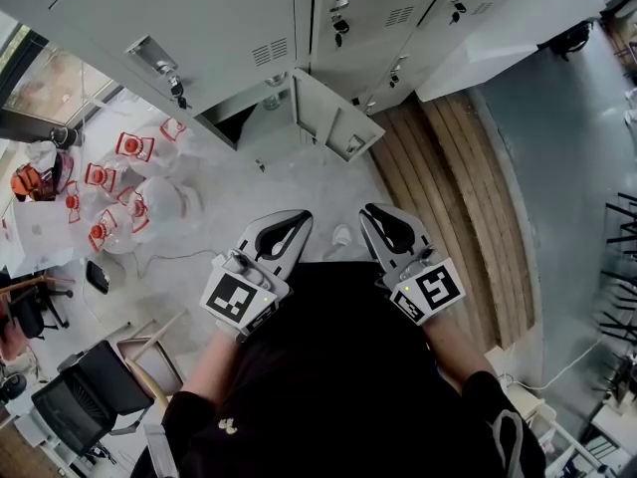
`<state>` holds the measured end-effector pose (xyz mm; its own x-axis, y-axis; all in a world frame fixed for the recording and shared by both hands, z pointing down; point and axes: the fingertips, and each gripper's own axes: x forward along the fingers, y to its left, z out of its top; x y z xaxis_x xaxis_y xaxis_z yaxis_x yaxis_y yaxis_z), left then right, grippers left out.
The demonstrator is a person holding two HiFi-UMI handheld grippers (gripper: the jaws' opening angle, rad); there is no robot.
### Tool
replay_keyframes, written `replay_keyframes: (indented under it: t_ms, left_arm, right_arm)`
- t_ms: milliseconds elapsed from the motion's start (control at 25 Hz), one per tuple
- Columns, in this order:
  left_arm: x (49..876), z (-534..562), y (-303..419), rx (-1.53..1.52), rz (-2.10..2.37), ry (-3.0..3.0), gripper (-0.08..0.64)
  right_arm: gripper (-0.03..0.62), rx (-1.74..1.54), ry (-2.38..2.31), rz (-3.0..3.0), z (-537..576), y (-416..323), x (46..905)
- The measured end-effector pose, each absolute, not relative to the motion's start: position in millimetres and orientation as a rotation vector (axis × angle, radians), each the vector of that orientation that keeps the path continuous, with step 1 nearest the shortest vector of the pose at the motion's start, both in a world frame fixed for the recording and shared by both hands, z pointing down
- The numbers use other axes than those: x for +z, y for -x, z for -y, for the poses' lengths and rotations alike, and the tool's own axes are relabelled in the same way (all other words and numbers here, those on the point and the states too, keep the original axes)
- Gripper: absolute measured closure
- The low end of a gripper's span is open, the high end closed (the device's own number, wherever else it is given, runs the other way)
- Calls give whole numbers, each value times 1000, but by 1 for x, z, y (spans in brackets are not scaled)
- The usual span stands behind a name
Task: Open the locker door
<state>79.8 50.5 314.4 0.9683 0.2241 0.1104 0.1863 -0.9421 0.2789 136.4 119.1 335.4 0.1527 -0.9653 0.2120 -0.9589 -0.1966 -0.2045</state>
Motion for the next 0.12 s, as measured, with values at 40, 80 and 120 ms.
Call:
replay_keyframes:
  t_ms: [40, 80, 120]
  left_arm:
    - [314, -51, -80, 205, -302, -2849, 537]
    - [314, -51, -79, 207, -302, -2848, 537]
    - [314, -51, -79, 210, -302, -2848, 537]
  right_arm:
    - [532, -465, 2368, -1978, -119, -136, 335]
    - [532, -466, 2366, -1979, -119, -136, 335]
    - [532, -467, 2365, -1979, -119, -136, 335]
